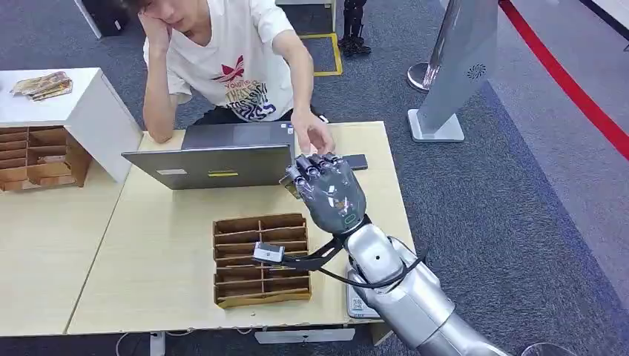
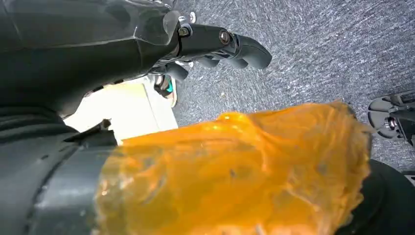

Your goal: Pass the card to the sensor for recognition and then transmit it.

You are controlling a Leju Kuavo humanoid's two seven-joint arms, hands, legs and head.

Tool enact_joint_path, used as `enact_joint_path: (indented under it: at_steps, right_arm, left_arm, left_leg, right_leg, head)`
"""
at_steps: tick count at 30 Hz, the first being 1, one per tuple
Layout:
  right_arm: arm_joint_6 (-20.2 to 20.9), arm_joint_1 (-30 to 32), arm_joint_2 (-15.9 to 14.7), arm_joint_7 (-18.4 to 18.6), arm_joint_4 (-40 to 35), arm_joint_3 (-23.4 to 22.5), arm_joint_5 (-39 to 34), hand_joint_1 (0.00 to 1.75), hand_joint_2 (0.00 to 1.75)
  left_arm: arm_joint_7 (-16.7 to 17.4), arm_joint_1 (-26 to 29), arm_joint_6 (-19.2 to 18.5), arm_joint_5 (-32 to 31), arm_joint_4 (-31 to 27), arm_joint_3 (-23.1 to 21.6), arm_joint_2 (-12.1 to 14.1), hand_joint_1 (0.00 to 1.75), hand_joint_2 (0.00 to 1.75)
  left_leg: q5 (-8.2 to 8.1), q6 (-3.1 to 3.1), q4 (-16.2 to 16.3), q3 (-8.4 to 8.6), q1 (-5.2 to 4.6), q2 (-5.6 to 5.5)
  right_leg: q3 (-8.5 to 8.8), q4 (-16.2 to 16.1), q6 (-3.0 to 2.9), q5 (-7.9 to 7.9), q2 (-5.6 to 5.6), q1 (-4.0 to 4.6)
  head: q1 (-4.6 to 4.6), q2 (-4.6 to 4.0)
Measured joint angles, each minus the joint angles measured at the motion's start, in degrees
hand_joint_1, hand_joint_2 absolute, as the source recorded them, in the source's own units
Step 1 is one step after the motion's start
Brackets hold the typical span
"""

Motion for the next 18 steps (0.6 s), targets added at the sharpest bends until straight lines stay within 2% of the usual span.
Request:
enact_joint_path:
  at_steps: [3,6,9,12,15,18]
  right_arm:
    - [0.20,0.21,0.00,-0.13,0.59,0.02,-1.80,1.75,1.75]
    - [2.76,0.90,0.11,-2.37,0.81,-0.02,-8.82,1.75,1.75]
    - [9.47,2.78,1.00,-5.72,-0.43,-1.13,-22.81,1.75,1.75]
    - [16.91,4.87,1.82,-7.50,-3.24,-3.11,-35.56,1.75,1.75]
    - [21.87,6.53,2.58,-8.11,-5.94,-5.41,-44.50,1.75,1.75]
    - [24.59,7.70,2.97,-8.15,-7.94,-7.52,-50.12,1.75,1.75]
  left_arm:
    - [0.00,-0.01,0.00,-0.07,0.00,0.00,0.00,0.00,0.00]
    - [0.07,-0.01,0.00,-0.07,0.00,0.00,0.00,0.00,0.00]
    - [0.41,0.01,0.00,0.13,0.00,0.00,0.00,0.00,0.00]
    - [0.63,0.04,0.15,0.33,0.00,0.00,-0.02,0.00,0.00]
    - [0.70,0.05,0.33,0.68,0.00,0.00,-0.04,0.00,0.00]
    - [0.70,0.08,0.44,0.87,0.00,0.00,-0.07,0.00,0.00]
  left_leg:
    - [0.00,0.00,0.00,0.00,0.00,0.00]
    - [0.00,0.00,0.00,0.00,0.00,0.00]
    - [0.00,0.00,0.00,0.00,0.00,-0.01]
    - [0.00,0.00,0.00,-0.01,0.00,-0.01]
    - [0.00,0.00,0.00,-0.01,0.00,-0.01]
    - [0.00,0.00,0.00,-0.01,0.00,0.00]
  right_leg:
    - [0.00,0.00,0.00,0.00,0.00,0.00]
    - [0.00,0.00,0.00,0.00,0.00,0.00]
    - [0.00,0.00,0.00,0.00,-0.01,0.00]
    - [-0.01,0.00,0.00,0.00,0.00,0.00]
    - [-0.01,0.00,0.00,-0.01,0.00,0.00]
    - [-0.01,0.00,0.00,-0.01,0.00,0.00]
  head:
    - [0.00,0.00]
    - [0.02,0.00]
    - [0.00,0.00]
    - [0.00,0.00]
    - [0.00,0.00]
    - [0.00,0.00]
